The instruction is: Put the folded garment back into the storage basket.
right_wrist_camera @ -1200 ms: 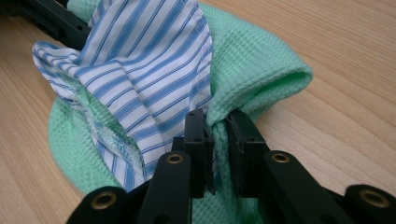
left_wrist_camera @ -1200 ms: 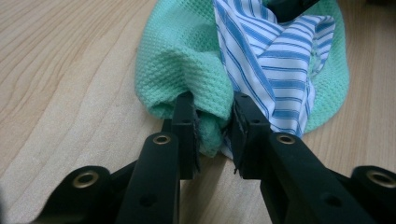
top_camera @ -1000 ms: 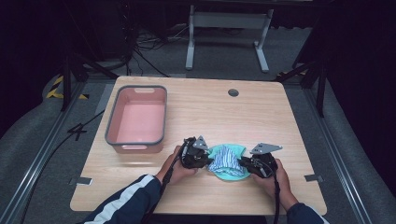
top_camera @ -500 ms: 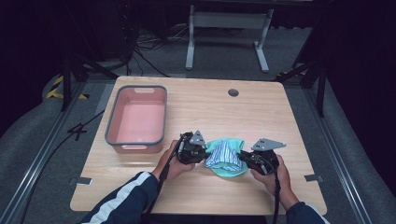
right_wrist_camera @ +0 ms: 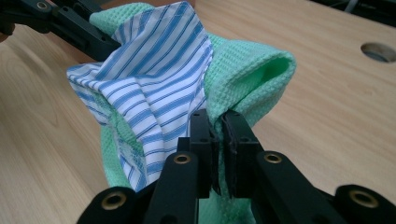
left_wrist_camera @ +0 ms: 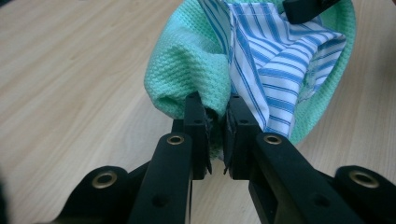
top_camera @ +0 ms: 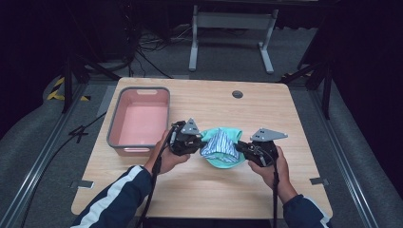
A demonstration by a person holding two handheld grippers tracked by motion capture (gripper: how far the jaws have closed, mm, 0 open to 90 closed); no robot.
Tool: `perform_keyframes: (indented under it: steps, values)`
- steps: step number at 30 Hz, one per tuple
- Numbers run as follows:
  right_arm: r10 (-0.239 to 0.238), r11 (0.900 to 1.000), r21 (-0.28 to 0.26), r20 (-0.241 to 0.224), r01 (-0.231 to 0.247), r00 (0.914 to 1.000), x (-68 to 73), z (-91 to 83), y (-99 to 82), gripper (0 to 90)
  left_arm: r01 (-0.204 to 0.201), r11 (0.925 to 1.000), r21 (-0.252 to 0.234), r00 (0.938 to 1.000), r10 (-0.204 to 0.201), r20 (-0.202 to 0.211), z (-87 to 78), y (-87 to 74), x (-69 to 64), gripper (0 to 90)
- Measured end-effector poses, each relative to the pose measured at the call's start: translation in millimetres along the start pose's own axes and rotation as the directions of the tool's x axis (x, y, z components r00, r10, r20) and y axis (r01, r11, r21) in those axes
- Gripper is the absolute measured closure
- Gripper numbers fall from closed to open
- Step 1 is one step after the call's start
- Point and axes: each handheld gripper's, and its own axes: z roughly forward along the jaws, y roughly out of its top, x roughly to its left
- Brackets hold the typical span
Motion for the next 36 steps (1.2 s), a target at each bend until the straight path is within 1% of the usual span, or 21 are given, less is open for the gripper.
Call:
perform_keyframes:
  steps: [2, 6, 7, 8, 9, 10, 14, 18, 19, 20, 23, 24, 25, 28, 29, 31, 32, 33, 34, 35, 36]
  values:
    - [-0.010, 0.9999, -0.012, -0.006, 0.010, 0.9999, 2.9, 0.9, 9.5, 83.6, 0.015, 0.9999, -0.002, 0.9999, -0.015, -0.009, -7.5, 0.7, 4.4, 81.6]
    - [-0.034, 0.9992, -0.023, -0.017, 0.033, 0.9993, 9.2, 4.3, 28.4, 83.6, 0.019, 0.9997, -0.018, 0.9989, -0.020, -0.042, -22.9, 1.3, 12.1, 81.5]
    - [-0.042, 0.9988, -0.027, -0.018, 0.041, 0.9990, 11.0, 5.5, 33.5, 83.6, 0.029, 0.9994, -0.022, 0.9985, -0.030, -0.047, -27.0, 0.9, 13.5, 81.5]
    - [-0.043, 0.9986, -0.031, -0.024, 0.043, 0.9988, 12.7, 7.0, 38.6, 83.6, 0.019, 0.9997, -0.018, 0.9981, -0.020, -0.058, -30.8, 1.0, 15.6, 81.6]
    - [-0.047, 0.9984, -0.033, -0.030, 0.046, 0.9984, 13.8, 8.2, 42.4, 83.6, 0.028, 0.9993, -0.023, 0.9975, -0.030, -0.064, -36.7, 0.4, 18.2, 81.6]
    - [-0.055, 0.9979, -0.036, -0.033, 0.054, 0.9979, 16.1, 10.7, 48.7, 83.6, 0.035, 0.9990, -0.026, 0.9966, -0.037, -0.074, -42.7, -0.1, 20.9, 81.6]
    - [-0.077, 0.9959, -0.051, -0.053, 0.075, 0.9956, 24.4, 19.8, 68.6, 83.6, 0.034, 0.9990, -0.029, 0.9928, -0.038, -0.114, -59.5, -1.8, 29.6, 81.6]
    - [-0.103, 0.9930, -0.066, -0.078, 0.098, 0.9917, 35.2, 30.1, 88.0, 83.6, 0.051, 0.9983, -0.027, 0.9863, -0.055, -0.155, -79.1, -5.4, 39.0, 81.6]
    - [-0.114, 0.9916, -0.071, -0.085, 0.108, 0.9898, 39.1, 33.9, 93.4, 83.6, 0.051, 0.9983, -0.027, 0.9863, -0.055, -0.155, -79.1, -5.4, 39.0, 81.6]
    - [-0.114, 0.9916, -0.071, -0.085, 0.108, 0.9898, 39.1, 33.9, 93.4, 83.6, 0.049, 0.9984, -0.029, 0.9847, -0.054, -0.166, -83.8, -6.4, 41.1, 81.6]
    - [-0.134, 0.9888, -0.079, -0.107, 0.126, 0.9851, 49.1, 44.7, 105.6, 83.6, 0.062, 0.9976, -0.032, 0.9777, -0.067, -0.199, -98.0, -11.5, 46.1, 81.5]
    - [-0.140, 0.9879, -0.083, -0.112, 0.131, 0.9838, 53.2, 48.9, 109.5, 83.6, 0.056, 0.9980, -0.031, 0.9778, -0.061, -0.201, -102.2, -13.6, 48.1, 81.5]
    - [-0.143, 0.9873, -0.088, -0.119, 0.133, 0.9825, 56.6, 52.1, 112.5, 83.6, 0.063, 0.9974, -0.036, 0.9766, -0.069, -0.204, -105.6, -15.7, 49.7, 81.6]
    - [-0.163, 0.9835, -0.101, -0.136, 0.150, 0.9771, 66.7, 60.0, 120.0, 83.6, 0.080, 0.9962, -0.034, 0.9689, -0.086, -0.232, -115.3, -21.8, 55.1, 81.6]
    - [-0.175, 0.9814, -0.105, -0.145, 0.161, 0.9738, 70.7, 63.5, 123.5, 83.6, 0.083, 0.9961, -0.030, 0.9670, -0.088, -0.239, -118.6, -23.8, 57.0, 81.6]
    - [-0.183, 0.9803, -0.105, -0.159, 0.167, 0.9702, 77.2, 69.8, 129.1, 83.6, 0.097, 0.9949, -0.027, 0.9595, -0.101, -0.263, -125.6, -27.7, 60.6, 81.6]
    - [-0.184, 0.9800, -0.107, -0.166, 0.168, 0.9688, 79.4, 72.6, 131.7, 83.6, 0.097, 0.9949, -0.027, 0.9595, -0.101, -0.263, -125.6, -27.7, 60.6, 81.6]
    - [-0.184, 0.9800, -0.107, -0.166, 0.168, 0.9688, 79.4, 72.6, 131.7, 83.6, 0.102, 0.9944, -0.027, 0.9568, -0.105, -0.271, -129.1, -29.8, 62.9, 81.6]
    - [-0.180, 0.9809, -0.107, -0.183, 0.162, 0.9666, 84.8, 80.4, 137.2, 83.6, 0.105, 0.9942, -0.024, 0.9529, -0.107, -0.284, -132.8, -32.0, 65.4, 81.6]
    - [-0.180, 0.9809, -0.107, -0.183, 0.162, 0.9666, 84.8, 80.4, 137.2, 83.6, 0.112, 0.9935, -0.020, 0.9503, -0.113, -0.290, -135.3, -33.7, 67.1, 81.6]
    - [-0.185, 0.9803, -0.104, -0.190, 0.167, 0.9641, 89.6, 87.3, 141.1, 83.6, 0.122, 0.9922, -0.025, 0.9473, -0.124, -0.295, -137.2, -35.7, 68.8, 81.6]
